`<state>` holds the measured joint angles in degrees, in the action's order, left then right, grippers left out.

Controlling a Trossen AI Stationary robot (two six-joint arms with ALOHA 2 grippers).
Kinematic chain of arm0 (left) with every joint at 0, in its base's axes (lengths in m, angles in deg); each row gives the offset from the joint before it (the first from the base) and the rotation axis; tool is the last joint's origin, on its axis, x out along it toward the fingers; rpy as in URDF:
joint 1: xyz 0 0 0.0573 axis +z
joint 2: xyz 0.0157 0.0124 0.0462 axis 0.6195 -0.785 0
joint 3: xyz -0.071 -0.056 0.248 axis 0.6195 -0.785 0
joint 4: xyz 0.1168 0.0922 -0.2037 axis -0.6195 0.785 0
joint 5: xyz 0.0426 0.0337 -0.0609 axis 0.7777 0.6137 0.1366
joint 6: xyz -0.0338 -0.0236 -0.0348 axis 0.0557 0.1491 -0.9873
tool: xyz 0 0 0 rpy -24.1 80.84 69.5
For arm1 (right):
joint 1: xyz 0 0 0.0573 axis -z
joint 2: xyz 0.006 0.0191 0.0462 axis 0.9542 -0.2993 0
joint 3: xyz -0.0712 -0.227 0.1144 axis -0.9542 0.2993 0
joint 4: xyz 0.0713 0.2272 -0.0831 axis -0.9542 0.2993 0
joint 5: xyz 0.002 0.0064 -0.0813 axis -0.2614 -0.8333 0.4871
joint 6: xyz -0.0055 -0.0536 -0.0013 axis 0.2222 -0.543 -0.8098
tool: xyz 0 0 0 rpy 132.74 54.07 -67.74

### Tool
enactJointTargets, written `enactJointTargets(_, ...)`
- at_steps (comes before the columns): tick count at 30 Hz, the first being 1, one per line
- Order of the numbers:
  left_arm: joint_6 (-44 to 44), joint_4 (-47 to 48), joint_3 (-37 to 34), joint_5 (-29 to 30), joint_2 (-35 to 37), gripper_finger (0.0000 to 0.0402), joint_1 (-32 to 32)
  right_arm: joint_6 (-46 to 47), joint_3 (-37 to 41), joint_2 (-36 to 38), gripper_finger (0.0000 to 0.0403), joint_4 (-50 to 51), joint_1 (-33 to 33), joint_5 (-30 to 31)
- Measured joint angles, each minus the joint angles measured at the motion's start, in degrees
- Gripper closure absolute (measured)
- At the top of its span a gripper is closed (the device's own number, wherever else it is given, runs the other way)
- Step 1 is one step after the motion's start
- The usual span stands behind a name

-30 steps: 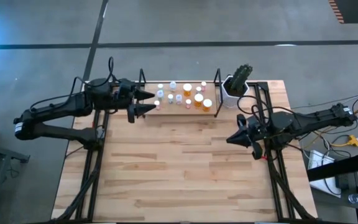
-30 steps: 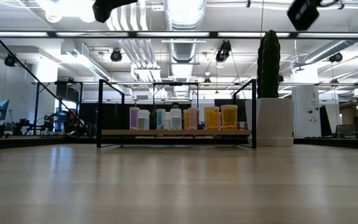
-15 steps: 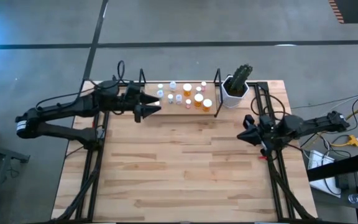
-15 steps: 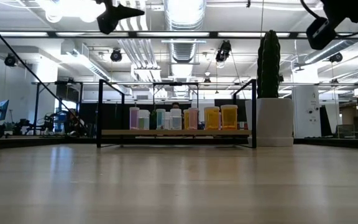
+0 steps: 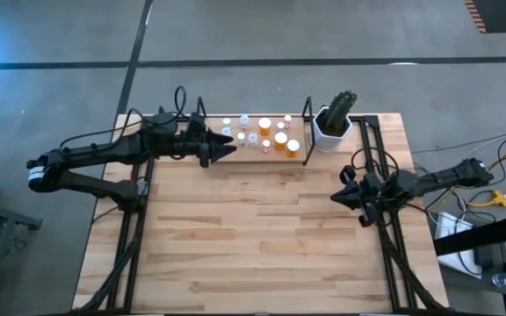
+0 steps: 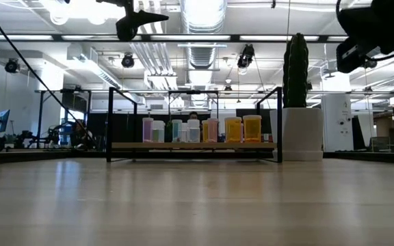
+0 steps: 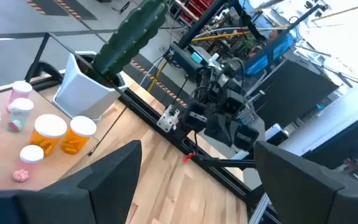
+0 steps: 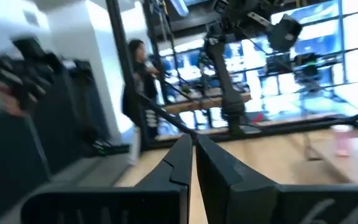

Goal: Pick and place medicine bottles onto shelf by color
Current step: Return to Home Position

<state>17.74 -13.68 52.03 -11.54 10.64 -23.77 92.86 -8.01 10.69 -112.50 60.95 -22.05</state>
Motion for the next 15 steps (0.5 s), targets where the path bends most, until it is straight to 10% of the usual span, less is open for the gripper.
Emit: enactJointTargets(15, 0.6, 1.9, -0.5, 3.7, 6.2, 0.0107, 0.0, -1.0, 0.0, 14.2, 0.039, 20.6, 18.2, -16.7)
